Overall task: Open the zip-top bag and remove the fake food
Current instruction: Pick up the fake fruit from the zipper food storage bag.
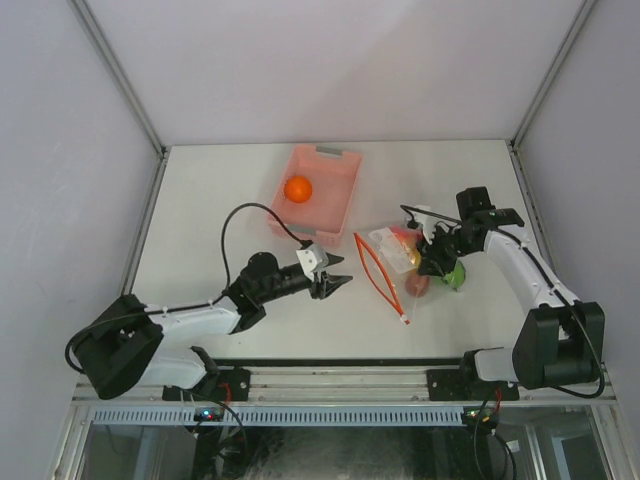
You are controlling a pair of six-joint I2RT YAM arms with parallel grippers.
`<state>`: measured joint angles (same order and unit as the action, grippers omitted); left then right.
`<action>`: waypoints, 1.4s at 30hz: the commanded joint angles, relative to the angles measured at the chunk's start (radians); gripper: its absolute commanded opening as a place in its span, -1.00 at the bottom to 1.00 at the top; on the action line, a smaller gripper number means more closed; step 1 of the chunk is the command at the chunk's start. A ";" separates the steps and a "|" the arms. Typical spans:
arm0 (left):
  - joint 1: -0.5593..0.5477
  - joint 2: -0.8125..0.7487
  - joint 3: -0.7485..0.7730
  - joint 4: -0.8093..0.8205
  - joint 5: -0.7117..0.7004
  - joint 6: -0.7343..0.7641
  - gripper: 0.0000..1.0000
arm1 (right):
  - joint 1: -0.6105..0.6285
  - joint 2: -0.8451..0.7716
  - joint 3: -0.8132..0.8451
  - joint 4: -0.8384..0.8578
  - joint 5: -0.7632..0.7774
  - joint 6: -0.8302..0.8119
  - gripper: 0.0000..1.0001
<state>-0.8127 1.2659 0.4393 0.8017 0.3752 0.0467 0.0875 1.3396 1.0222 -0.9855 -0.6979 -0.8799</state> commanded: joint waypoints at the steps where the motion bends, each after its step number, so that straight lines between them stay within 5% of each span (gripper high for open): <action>1: -0.034 0.074 0.017 0.117 0.014 0.060 0.00 | 0.017 -0.035 -0.002 -0.046 -0.017 -0.157 -0.49; 12: -0.119 0.310 0.104 0.269 -0.002 0.063 -0.05 | 0.048 -0.089 -0.117 0.042 0.095 -0.275 -0.32; 25: -0.156 0.547 0.231 0.349 -0.030 0.067 -0.03 | 0.086 -0.040 -0.148 0.097 0.202 -0.252 -0.35; 42: -0.200 0.670 0.289 0.367 -0.093 0.042 0.15 | 0.116 0.038 -0.136 0.070 0.199 -0.236 -0.47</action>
<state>-0.9943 1.9133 0.6964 1.0988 0.3145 0.0891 0.1936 1.3495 0.8780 -0.9047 -0.4942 -1.1217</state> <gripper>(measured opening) 0.555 0.274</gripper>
